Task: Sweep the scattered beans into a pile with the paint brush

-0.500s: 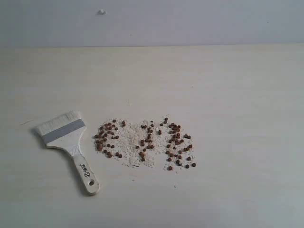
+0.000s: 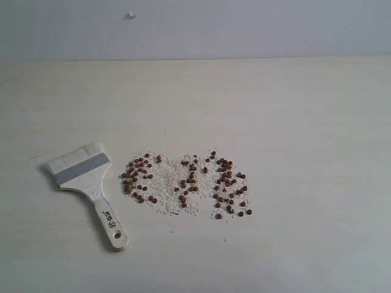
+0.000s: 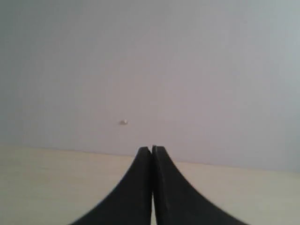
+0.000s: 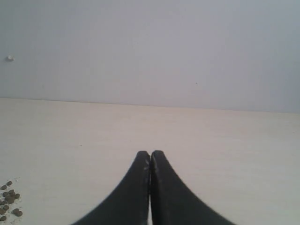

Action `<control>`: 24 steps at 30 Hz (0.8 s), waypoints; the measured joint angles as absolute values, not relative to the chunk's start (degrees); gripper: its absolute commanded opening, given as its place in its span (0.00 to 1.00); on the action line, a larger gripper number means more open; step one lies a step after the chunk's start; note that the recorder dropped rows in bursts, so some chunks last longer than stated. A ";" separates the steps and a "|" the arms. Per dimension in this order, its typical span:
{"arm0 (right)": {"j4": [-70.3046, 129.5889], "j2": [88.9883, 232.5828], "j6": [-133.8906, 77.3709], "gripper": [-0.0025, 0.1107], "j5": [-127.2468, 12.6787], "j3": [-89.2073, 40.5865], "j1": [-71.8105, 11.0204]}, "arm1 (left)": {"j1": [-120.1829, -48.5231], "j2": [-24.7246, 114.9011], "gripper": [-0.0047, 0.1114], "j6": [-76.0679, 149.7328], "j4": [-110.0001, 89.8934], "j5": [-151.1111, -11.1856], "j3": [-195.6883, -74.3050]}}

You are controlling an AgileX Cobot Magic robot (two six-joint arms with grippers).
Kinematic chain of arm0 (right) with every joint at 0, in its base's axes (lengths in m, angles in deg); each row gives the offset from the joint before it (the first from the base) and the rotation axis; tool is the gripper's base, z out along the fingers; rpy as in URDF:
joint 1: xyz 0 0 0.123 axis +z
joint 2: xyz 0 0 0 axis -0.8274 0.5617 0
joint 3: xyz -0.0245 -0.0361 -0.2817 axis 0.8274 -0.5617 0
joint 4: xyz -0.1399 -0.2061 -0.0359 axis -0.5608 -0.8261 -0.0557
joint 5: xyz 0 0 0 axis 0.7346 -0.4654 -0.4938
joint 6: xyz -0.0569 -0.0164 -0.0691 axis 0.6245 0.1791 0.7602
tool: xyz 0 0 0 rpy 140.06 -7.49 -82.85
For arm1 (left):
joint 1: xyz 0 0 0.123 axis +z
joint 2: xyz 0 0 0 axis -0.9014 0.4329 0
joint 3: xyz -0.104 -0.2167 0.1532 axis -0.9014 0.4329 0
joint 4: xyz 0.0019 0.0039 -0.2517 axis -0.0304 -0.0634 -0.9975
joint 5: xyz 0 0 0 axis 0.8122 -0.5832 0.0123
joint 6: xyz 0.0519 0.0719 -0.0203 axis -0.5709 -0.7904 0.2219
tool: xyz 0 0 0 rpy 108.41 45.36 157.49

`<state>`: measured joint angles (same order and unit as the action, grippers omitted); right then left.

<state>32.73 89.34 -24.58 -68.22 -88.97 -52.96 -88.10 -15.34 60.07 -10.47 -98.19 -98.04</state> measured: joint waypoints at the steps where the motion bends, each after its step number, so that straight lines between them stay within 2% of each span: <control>1: 32.73 89.34 -24.58 0.02 -68.22 -88.97 -52.96 | -88.10 -13.55 0.04 60.07 -10.05 -101.69 -100.73; 8: 32.73 89.34 -24.58 0.02 -68.22 -88.97 -52.96 | -88.10 3.98 0.04 59.46 -9.73 -125.50 -119.85; 11: 32.73 89.34 -24.58 0.02 -68.22 -88.97 -52.96 | -88.10 13.34 0.04 59.00 -9.62 -132.64 -124.12; 19: 32.73 89.34 -24.58 0.02 -68.22 -88.97 -52.96 | -88.59 36.53 0.04 61.21 -8.36 -136.63 -124.95; 24: 32.73 89.34 -24.58 0.02 -68.22 -88.97 -52.96 | -93.44 49.90 0.04 63.80 -8.56 -136.23 -124.95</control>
